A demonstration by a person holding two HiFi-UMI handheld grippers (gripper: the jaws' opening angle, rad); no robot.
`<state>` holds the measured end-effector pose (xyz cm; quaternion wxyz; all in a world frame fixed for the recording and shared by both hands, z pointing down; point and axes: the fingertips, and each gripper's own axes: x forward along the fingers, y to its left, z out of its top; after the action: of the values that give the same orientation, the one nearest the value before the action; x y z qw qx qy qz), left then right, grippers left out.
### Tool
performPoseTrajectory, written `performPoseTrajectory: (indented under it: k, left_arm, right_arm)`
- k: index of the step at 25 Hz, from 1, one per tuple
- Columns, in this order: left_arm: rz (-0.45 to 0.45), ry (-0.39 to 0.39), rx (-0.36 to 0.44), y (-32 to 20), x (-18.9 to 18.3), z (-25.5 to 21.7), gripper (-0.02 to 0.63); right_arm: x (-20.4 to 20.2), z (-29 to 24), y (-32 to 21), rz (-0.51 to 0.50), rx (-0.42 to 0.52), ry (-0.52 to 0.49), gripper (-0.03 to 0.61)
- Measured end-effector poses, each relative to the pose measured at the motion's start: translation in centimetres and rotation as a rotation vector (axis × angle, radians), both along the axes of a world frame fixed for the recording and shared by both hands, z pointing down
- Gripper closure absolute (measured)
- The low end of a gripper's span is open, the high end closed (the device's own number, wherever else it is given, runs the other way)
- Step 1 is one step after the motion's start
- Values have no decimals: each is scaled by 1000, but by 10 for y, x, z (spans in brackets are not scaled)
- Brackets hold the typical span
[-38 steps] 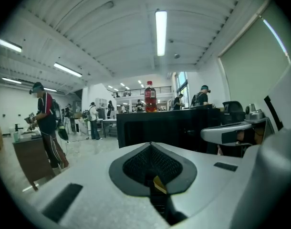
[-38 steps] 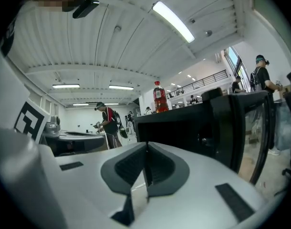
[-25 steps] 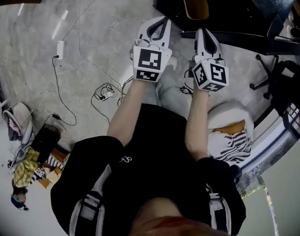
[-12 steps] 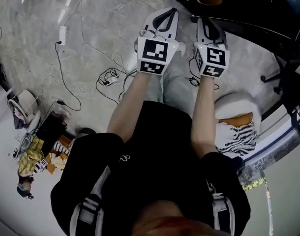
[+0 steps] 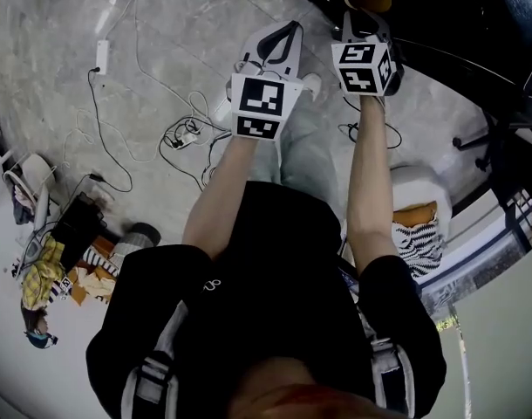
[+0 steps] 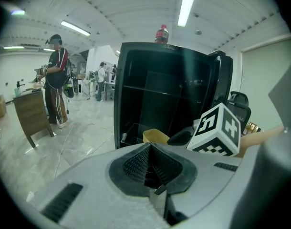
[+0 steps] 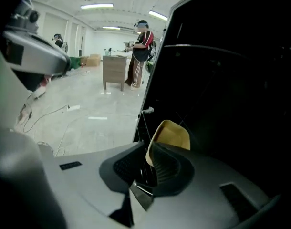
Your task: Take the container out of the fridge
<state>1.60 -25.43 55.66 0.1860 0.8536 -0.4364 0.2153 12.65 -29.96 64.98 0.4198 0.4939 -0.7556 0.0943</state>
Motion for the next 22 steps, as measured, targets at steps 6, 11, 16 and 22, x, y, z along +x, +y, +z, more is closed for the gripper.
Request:
performPoseTrajectory:
  k: [6, 11, 16, 22]
  left_arm:
    - [-37, -3, -20, -4, -16, 6, 604]
    - [-81, -13, -24, -14, -38, 11, 604]
    - [-117, -15, -33, -20, -54, 12, 604]
    - [-124, -9, -37, -19, -54, 11, 604]
  right_arm:
    - [7, 48, -11, 5, -115, 142, 560]
    - [8, 68, -17, -21, -154, 218, 560]
    - [8, 81, -22, -70, -186, 274, 560]
    - [2, 66, -18, -25, -165, 161, 561]
